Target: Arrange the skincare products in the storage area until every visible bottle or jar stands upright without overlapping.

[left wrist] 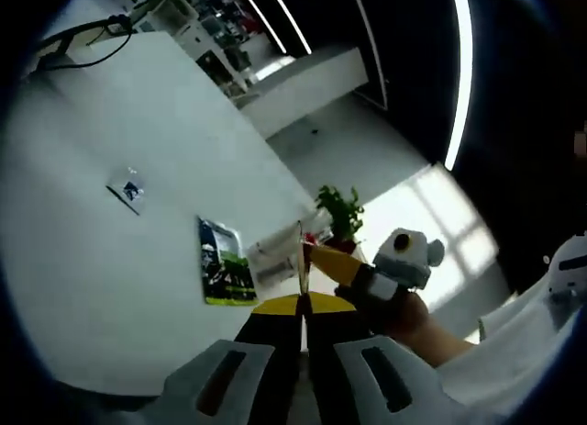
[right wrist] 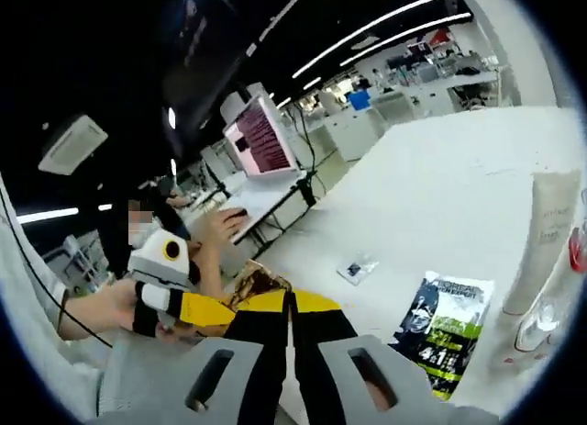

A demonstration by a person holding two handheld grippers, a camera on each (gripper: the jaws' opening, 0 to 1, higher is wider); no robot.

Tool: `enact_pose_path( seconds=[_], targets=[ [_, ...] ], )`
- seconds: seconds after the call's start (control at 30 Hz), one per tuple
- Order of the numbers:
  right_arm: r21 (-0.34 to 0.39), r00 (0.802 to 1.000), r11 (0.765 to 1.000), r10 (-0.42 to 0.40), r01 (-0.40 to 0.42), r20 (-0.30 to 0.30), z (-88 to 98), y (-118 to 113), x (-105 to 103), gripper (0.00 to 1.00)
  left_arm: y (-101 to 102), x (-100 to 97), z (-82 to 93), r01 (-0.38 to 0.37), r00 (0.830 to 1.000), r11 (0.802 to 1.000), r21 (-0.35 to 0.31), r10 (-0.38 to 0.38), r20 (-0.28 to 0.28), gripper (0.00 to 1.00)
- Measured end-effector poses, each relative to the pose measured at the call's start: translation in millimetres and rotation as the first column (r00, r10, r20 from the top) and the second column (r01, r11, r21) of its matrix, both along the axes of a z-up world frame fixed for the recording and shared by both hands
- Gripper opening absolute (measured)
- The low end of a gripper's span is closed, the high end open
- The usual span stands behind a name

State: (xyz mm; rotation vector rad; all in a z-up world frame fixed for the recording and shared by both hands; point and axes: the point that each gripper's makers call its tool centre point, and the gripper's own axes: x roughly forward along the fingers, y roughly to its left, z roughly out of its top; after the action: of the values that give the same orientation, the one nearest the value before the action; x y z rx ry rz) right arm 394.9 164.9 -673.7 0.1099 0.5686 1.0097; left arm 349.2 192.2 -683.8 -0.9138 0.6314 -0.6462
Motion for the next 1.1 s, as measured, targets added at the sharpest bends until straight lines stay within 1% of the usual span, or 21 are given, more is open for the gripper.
enact_pose_path(
  seconds=[0.03, 0.13, 0.17, 0.2, 0.23, 0.27, 0.33, 0.37, 0.53, 0.7, 0.83, 0.9, 1.03, 1.1],
  targets=[
    [-0.028, 1.0, 1.0, 0.006, -0.005, 0.016, -3.4, 2, 0, 0.01, 2, 1.0, -3.6, -0.011, 1.0, 1.0, 0.005, 0.011, -0.013, 0.0],
    [-0.075, 1.0, 0.997, 0.013, -0.011, 0.026, -13.5, 7, 1, 0.01, 6, 3.6, -13.6, -0.03, 0.998, 0.999, 0.026, 0.031, -0.052, 0.0],
    [-0.09, 1.0, 0.996, 0.017, -0.015, 0.026, -18.0, 8, 2, 0.01, 7, 4.2, -18.8, -0.04, 0.996, 0.999, 0.034, 0.043, -0.082, 0.0],
    [-0.102, 0.999, 0.995, 0.021, -0.018, 0.026, -21.1, 9, 2, 0.01, 8, 4.6, -21.0, -0.044, 0.995, 0.998, 0.037, 0.047, -0.093, 0.0],
    [-0.125, 0.999, 0.992, 0.03, -0.026, 0.03, -27.9, 10, 4, 0.01, 9, 5.3, -23.3, -0.047, 0.993, 0.998, 0.04, 0.051, -0.104, 0.0],
    [-0.138, 0.999, 0.99, 0.033, -0.028, 0.031, -31.3, 10, 5, 0.01, 11, 7.0, -27.8, -0.053, 0.991, 0.998, 0.044, 0.058, -0.124, 0.0],
    [-0.165, 0.999, 0.986, 0.044, -0.038, 0.031, -36.6, 12, 7, 0.01, 13, 9.3, -35.3, -0.054, 0.988, 0.997, 0.06, 0.062, -0.143, 0.0],
    [-0.188, 0.998, 0.981, 0.055, -0.047, 0.037, -42.6, 12, 9, 0.01, 14, 10.6, -39.6, -0.057, 0.985, 0.996, 0.063, 0.067, -0.161, 0.0],
    [-0.254, 0.996, 0.965, 0.073, -0.06, 0.042, -58.3, 12, 16, 0.01, 15, 16.1, -57.0, -0.059, 0.972, 0.995, 0.085, 0.077, -0.222, 0.0],
    [-0.29, 0.997, 0.956, 0.067, -0.051, 0.047, -77.5, 13, 23, 0.01, 18, 24.2, -70.4, -0.059, 0.964, 0.991, 0.119, 0.088, -0.251, 0.0],
    [-0.325, 0.996, 0.944, 0.075, -0.057, 0.041, -94.2, 13, 27, 0.01, 18, 27.2, -87.7, -0.054, 0.948, 0.985, 0.163, 0.102, -0.301, 0.0],
    [-0.351, 0.996, 0.935, 0.077, -0.058, 0.04, -103.9, 12, 30, 0.01, 15, 30.9, -94.1, -0.027, 0.953, 0.979, 0.203, 0.086, -0.29, 0.0],
    [-0.396, 0.996, 0.917, 0.078, -0.052, 0.048, -122.6, 9, 39, 0.01, 11, 41.3, -107.9, -0.001, 0.949, 0.969, 0.248, 0.08, -0.306, 0.0],
    [-0.413, 0.995, 0.91, 0.077, -0.047, 0.057, -128.4, 8, 42, 0.01, 11, 45.9, -113.4, 0.017, 0.951, 0.959, 0.284, 0.073, -0.301, 0.0]
  ],
)
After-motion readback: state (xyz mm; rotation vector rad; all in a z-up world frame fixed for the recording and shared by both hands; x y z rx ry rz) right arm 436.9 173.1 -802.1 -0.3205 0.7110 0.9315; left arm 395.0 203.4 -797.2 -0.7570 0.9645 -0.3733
